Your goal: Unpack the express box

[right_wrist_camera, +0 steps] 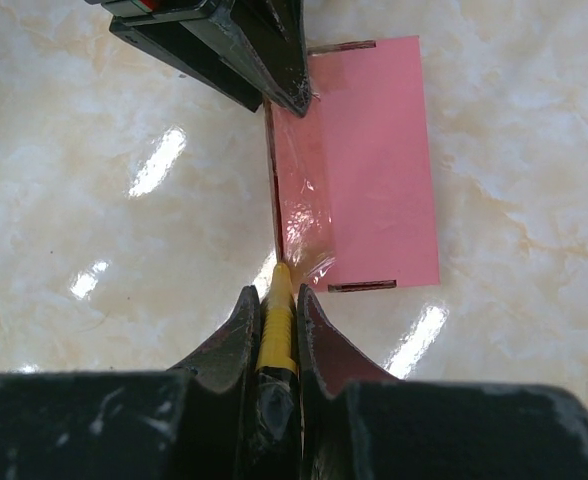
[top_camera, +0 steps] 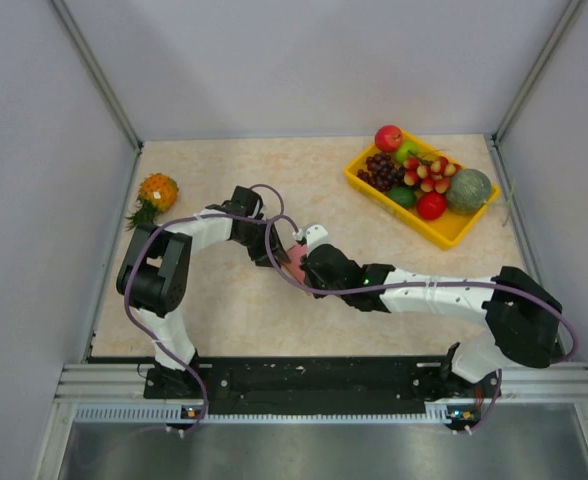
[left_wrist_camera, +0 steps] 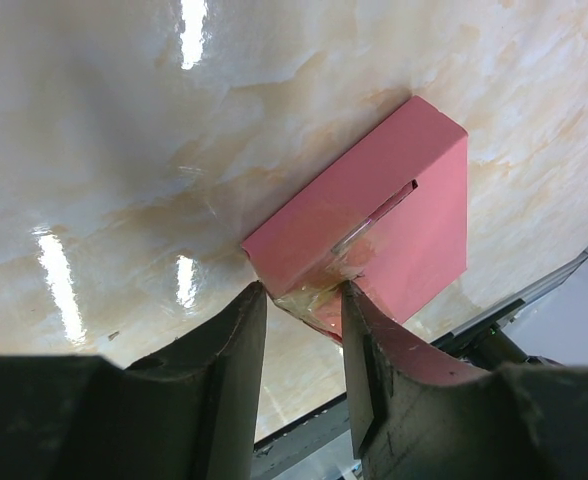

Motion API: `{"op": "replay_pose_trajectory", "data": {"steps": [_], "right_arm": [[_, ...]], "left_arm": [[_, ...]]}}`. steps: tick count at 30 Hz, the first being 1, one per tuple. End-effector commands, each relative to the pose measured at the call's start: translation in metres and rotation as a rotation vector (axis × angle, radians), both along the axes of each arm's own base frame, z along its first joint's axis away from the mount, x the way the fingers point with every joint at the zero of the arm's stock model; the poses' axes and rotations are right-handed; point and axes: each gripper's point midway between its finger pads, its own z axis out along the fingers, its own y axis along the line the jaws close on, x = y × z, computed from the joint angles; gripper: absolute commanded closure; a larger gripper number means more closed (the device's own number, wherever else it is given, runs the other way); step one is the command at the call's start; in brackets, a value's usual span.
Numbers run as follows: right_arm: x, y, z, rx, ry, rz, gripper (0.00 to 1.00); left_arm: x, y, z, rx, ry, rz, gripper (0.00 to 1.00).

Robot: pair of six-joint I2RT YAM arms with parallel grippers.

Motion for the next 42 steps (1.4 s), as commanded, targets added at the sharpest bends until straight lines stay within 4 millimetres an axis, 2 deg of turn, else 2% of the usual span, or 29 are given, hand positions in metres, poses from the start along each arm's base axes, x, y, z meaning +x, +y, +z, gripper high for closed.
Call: {"op": "replay_pose_trajectory", "data": {"steps": [1,8,10,14,20,22,26,30,36,39,42], "right_arm": [[-0.022,-0.012,-0.013,-0.027,0.072,0.007,1.0],[-0.024,-0.015,-0.055,-0.09,0.121,-0.019,1.0],[-0.023,-0.017,-0.056,-0.097,0.116,-0.033,1.0],[-0.017,-0.014,-0.037,-0.061,0.077,-0.046,1.0],[0.001,-0.011,0.02,0.059,-0.035,-0.112,1.0],[0.009,-0.016,0.04,0.113,-0.077,-0.18,1.0],[0.014,-0.024,0.064,0.204,-0.124,-0.245,1.0],[0.01,-0.028,0.076,0.264,-0.143,-0.24,1.0],[0.006,-0.025,0.07,0.245,-0.136,-0.19,1.0],[0.008,-0.025,0.066,0.209,-0.134,-0.193,1.0],[-0.002,-0.014,0.068,0.243,-0.097,-0.124,1.0]], "left_arm": [[0.006,0.037,-0.033,0.207,0.005,0.064,0.61],[0.002,0.037,-0.035,0.206,0.012,0.059,0.62],[0.002,0.037,-0.035,0.205,0.011,0.059,0.62],[0.002,0.038,-0.035,0.206,0.008,0.059,0.62],[-0.001,0.04,-0.036,0.221,0.0,0.046,0.63],[-0.003,0.041,-0.038,0.231,0.002,0.039,0.64],[-0.013,0.042,-0.048,0.249,0.037,0.025,0.66],[-0.015,0.041,-0.048,0.243,0.035,0.028,0.66],[-0.013,0.03,-0.037,0.217,-0.004,0.006,0.63],[-0.015,0.021,-0.029,0.201,-0.031,-0.03,0.61],[-0.008,0.017,-0.007,0.176,-0.094,-0.028,0.59]]}}
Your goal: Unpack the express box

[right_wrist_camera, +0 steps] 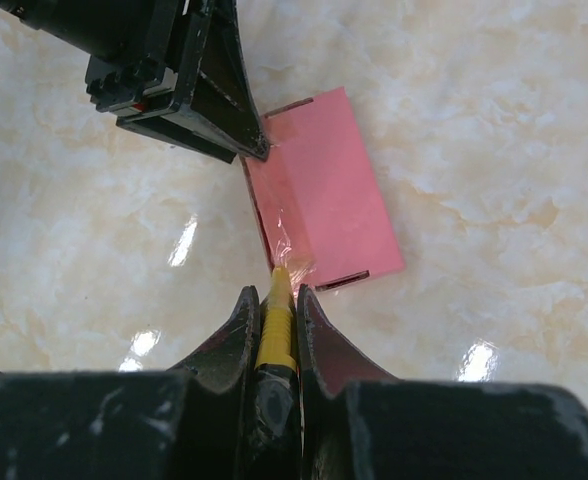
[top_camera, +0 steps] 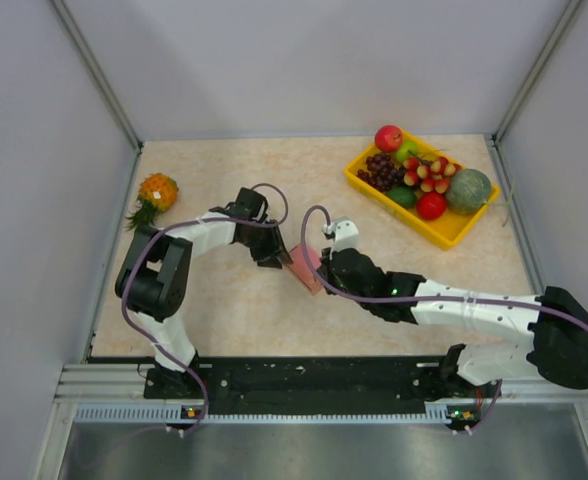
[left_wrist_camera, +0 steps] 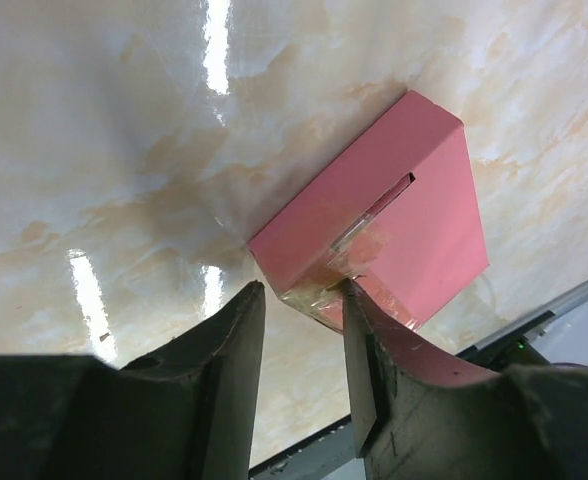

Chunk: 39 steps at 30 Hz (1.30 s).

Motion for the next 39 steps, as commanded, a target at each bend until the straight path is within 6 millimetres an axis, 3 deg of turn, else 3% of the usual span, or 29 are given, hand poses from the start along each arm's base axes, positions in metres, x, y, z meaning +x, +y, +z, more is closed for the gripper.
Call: {"op": "replay_pose_trajectory", "data": {"steps": [1,6,8,11,16,19,21,23,24,27,30,35,39], "right_arm": [[-0.008,0.024,0.019,0.072,-0.02,0.104,1.0],[-0.035,0.053,-0.007,0.099,0.056,0.3,1.0],[-0.037,0.06,-0.025,0.066,0.077,0.317,1.0],[-0.033,0.063,-0.044,0.021,0.099,0.295,1.0],[-0.014,0.049,-0.055,-0.019,0.087,0.141,1.0],[-0.01,0.039,-0.06,-0.051,0.088,0.086,1.0],[-0.007,0.033,-0.06,-0.06,0.084,0.054,1.0],[-0.007,0.025,-0.062,-0.071,0.088,0.022,1.0],[-0.005,0.022,-0.06,-0.066,0.08,0.003,1.0],[-0.005,0.01,-0.064,-0.084,0.093,-0.053,1.0],[-0.003,-0.006,-0.07,-0.103,0.106,-0.131,1.0],[0.002,-0.03,-0.071,-0.072,0.136,-0.218,1.0],[0.012,-0.042,-0.068,-0.055,0.139,-0.253,1.0]], "left_arm": [[0.001,0.023,0.0,0.137,-0.08,0.001,0.56],[0.033,0.012,0.051,0.084,-0.274,-0.011,0.48],[0.05,0.003,0.067,0.049,-0.349,-0.032,0.45],[0.071,-0.008,0.078,0.019,-0.403,-0.05,0.44],[0.093,-0.039,0.084,-0.116,-0.504,-0.14,0.42],[0.103,-0.055,0.077,-0.18,-0.511,-0.183,0.41],[0.101,-0.066,0.066,-0.235,-0.477,-0.226,0.41],[0.104,-0.077,0.068,-0.279,-0.473,-0.263,0.41],[0.104,-0.079,0.058,-0.277,-0.448,-0.27,0.41],[0.1,-0.078,0.047,-0.252,-0.408,-0.288,0.41],[0.08,-0.068,0.033,-0.228,-0.363,-0.288,0.43],[0.061,-0.066,0.053,-0.311,-0.435,-0.261,0.41],[0.038,-0.061,0.042,-0.317,-0.36,-0.285,0.41]]}}
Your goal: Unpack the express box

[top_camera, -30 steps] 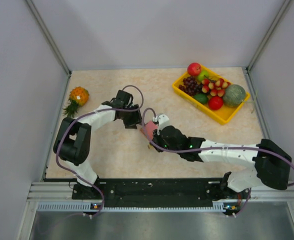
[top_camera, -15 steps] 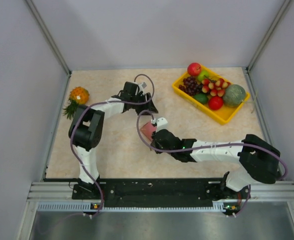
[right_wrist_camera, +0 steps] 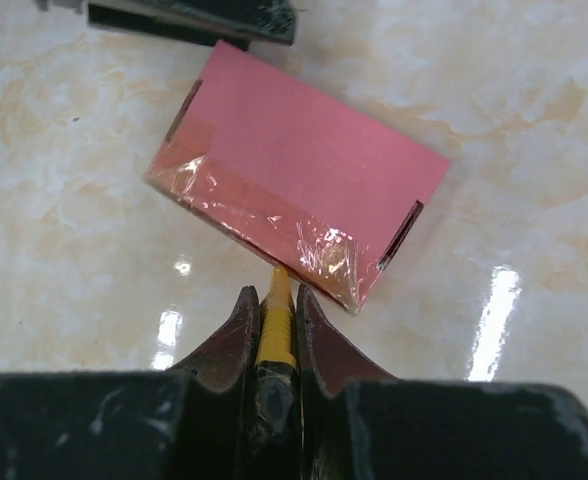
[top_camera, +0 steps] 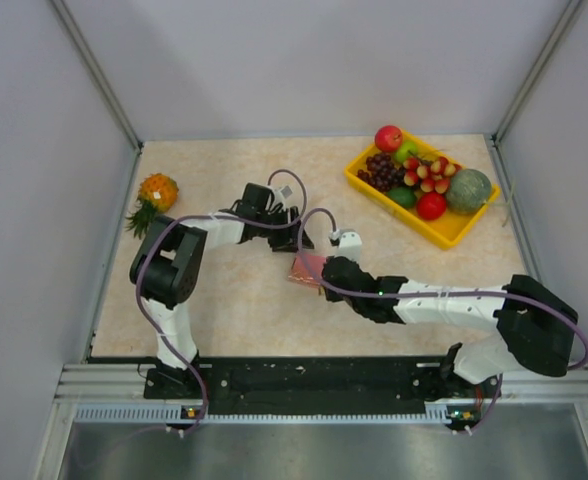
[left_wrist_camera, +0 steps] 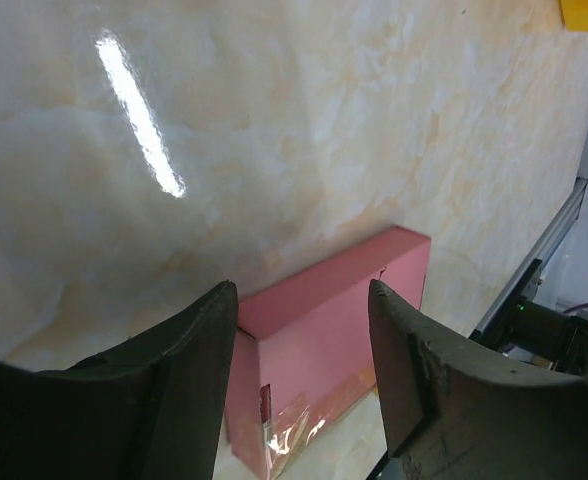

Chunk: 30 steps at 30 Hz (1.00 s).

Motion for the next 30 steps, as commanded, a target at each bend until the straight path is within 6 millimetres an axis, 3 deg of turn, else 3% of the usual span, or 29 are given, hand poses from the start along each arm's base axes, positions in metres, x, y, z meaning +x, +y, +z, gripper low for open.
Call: {"op": "replay_pose_trajectory", "data": {"steps": [1,5,12,16,18,22,26,30], "right_arm": [[0.013,-0.038,-0.003,-0.053,-0.007,-0.109,1.0],[0.024,-0.044,-0.005,-0.046,-0.015,-0.116,1.0],[0.047,-0.048,0.001,-0.012,-0.025,-0.17,1.0],[0.059,-0.053,0.003,0.0,-0.026,-0.203,1.0],[0.063,-0.055,0.005,0.008,-0.025,-0.214,1.0],[0.067,-0.059,0.006,0.013,-0.022,-0.226,1.0],[0.069,-0.06,0.006,0.02,-0.017,-0.228,1.0],[0.067,-0.06,0.007,0.04,-0.013,-0.224,1.0]], "left_arm": [[-0.011,-0.007,0.028,-0.08,-0.056,-0.048,0.41],[-0.035,-0.002,0.028,-0.085,-0.027,-0.052,0.41],[-0.076,-0.001,0.02,-0.082,0.065,-0.1,0.59],[-0.084,0.004,0.019,-0.037,0.06,-0.102,0.58],[-0.07,0.011,0.02,0.036,0.006,-0.066,0.47],[-0.048,0.017,0.028,0.117,-0.047,-0.017,0.41],[-0.035,0.015,0.026,0.143,-0.032,0.01,0.41],[-0.031,0.015,0.015,0.157,0.0,0.026,0.53]]}}
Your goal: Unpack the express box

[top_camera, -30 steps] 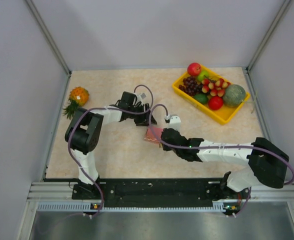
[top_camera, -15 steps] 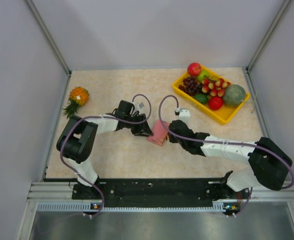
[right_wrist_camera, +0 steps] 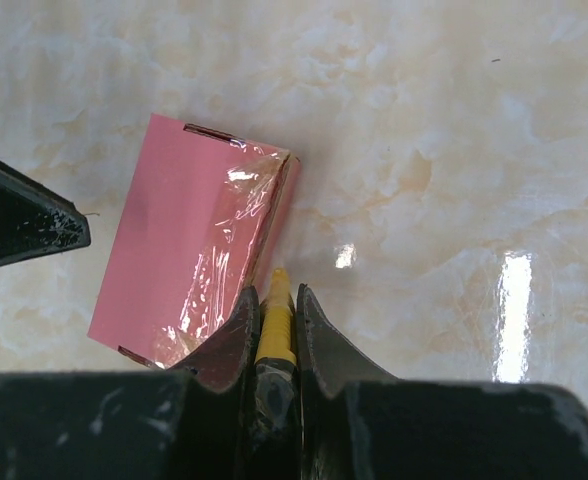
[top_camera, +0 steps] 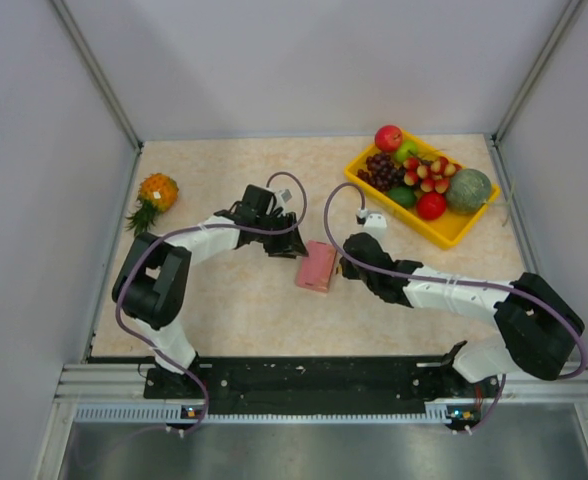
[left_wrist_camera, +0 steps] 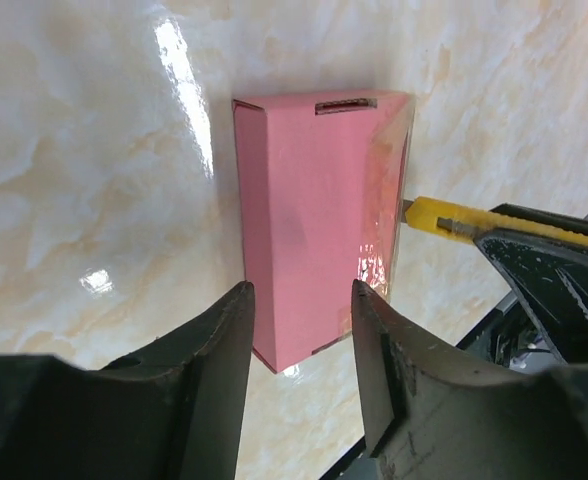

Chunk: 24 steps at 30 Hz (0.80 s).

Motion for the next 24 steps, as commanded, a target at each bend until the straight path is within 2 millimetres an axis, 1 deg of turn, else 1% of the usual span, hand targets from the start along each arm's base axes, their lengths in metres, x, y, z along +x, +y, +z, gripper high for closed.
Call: {"op": "replay_pose_trajectory", "data": {"steps": [1,2,6,9,10,11,14,16,19,24], "right_arm": [[0.007,-0.004,0.006,-0.003,-0.016,-0.012,1.0],[0.006,-0.001,0.007,0.01,-0.013,-0.004,1.0],[0.006,0.0,0.007,0.026,-0.007,-0.003,1.0],[0.002,0.005,0.007,0.044,0.003,0.013,1.0],[0.005,0.01,0.013,0.073,-0.013,0.019,1.0],[0.005,0.012,0.016,0.086,-0.017,0.02,1.0],[0.006,0.016,0.022,0.107,-0.021,0.031,1.0],[0.004,0.019,0.025,0.118,-0.019,0.049,1.0],[0.002,0.024,0.028,0.138,-0.012,0.07,1.0],[0.0,0.029,0.046,0.184,-0.031,0.09,1.0]], "left_arm": [[0.01,0.003,-0.011,0.047,0.01,0.027,0.6],[0.01,0.003,-0.014,0.05,0.021,0.025,0.61],[0.005,0.002,-0.023,0.046,0.054,0.004,0.64],[0.001,0.004,-0.031,0.053,0.079,0.007,0.7],[0.001,0.004,-0.033,0.051,0.081,0.009,0.71],[0.0,0.005,-0.035,0.047,0.088,0.011,0.78],[-0.003,0.006,-0.037,0.02,0.1,0.013,0.83],[-0.005,0.006,-0.036,0.004,0.111,0.012,0.84],[-0.009,0.012,-0.041,-0.002,0.144,0.035,0.85],[-0.01,0.025,-0.051,0.006,0.194,0.085,0.86]]}}
